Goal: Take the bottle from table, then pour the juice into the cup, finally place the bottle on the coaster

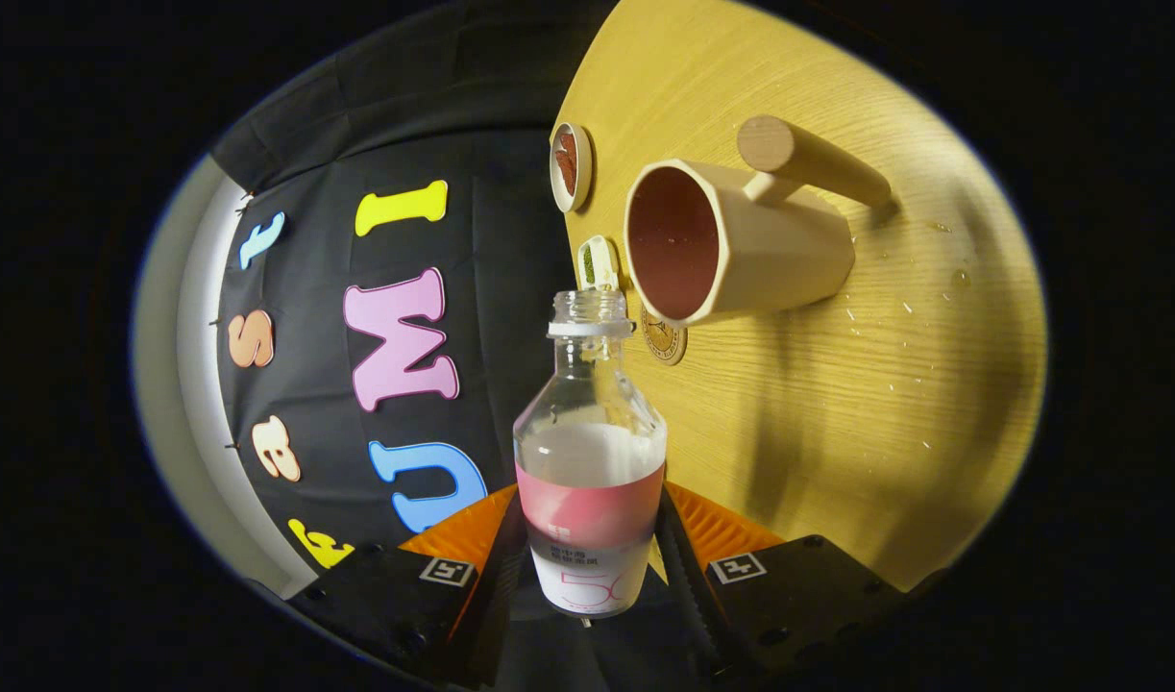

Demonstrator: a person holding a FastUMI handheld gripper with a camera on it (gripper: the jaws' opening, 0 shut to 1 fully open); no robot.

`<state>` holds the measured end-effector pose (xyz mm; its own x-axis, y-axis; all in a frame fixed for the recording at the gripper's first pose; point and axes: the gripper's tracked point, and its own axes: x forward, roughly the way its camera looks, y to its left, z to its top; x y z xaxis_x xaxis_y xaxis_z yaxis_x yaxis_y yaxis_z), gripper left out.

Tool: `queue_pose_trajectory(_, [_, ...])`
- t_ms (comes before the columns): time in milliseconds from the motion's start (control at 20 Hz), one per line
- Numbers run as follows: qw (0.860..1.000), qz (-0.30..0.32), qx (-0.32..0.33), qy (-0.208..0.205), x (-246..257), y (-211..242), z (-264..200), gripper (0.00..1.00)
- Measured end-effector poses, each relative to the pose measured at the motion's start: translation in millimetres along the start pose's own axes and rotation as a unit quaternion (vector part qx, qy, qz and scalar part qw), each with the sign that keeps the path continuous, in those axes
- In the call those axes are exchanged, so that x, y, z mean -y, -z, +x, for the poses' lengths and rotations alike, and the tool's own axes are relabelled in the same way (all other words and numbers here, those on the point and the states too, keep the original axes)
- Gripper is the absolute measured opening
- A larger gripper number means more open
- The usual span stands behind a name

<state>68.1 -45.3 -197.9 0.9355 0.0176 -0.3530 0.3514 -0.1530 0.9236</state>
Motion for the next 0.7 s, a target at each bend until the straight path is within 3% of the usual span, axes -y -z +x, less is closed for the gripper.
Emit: queue_pose_trajectory(700, [0.998, 0.068, 0.001, 0.006, 5.5, -7.1, 10.2, 0.74])
